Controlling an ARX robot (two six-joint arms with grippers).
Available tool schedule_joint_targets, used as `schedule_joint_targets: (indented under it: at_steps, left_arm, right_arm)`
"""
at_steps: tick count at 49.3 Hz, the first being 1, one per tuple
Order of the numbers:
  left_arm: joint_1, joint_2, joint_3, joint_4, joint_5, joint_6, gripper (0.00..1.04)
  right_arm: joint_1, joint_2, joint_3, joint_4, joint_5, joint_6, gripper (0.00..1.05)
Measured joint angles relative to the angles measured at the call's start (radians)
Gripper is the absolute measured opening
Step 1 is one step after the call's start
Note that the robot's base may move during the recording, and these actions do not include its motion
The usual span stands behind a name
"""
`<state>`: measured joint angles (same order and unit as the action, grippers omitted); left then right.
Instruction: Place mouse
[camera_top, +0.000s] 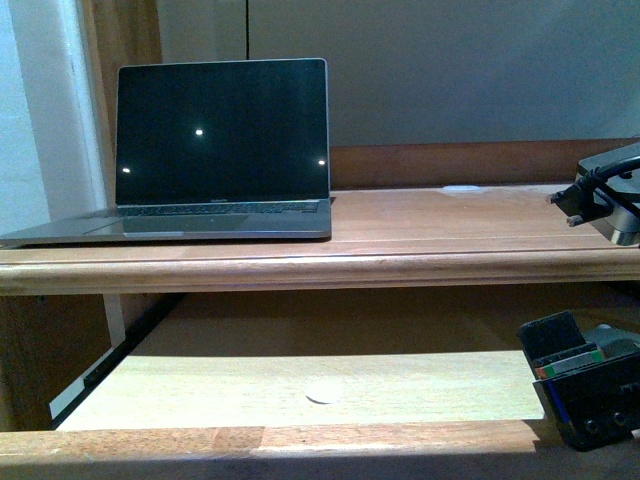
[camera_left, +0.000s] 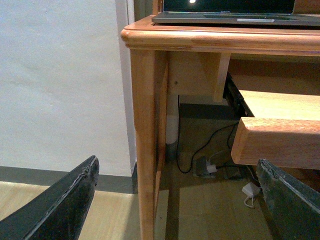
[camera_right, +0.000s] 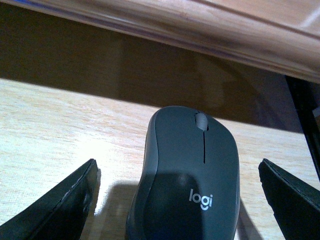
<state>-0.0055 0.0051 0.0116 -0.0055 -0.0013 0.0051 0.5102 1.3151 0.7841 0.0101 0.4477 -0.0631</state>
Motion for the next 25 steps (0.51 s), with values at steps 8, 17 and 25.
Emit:
schedule_joint_targets:
  at_steps: [8,17,25]
  left_arm:
    - [0.000,0.000,0.000,0.000,0.000,0.000,0.97]
    - [0.000,0.000,0.000,0.000,0.000,0.000,0.97]
    - [0.000,0.000,0.000,0.000,0.000,0.000,0.97]
  right_arm:
    - [-0.019,0.019,0.067,-0.154,-0.073,0.081,0.97]
    - [-0.031,0.034,0.103,-0.238,-0.121,0.139,0.97]
    - [-0.037,0.050,0.118,-0.265,-0.140,0.174,0.97]
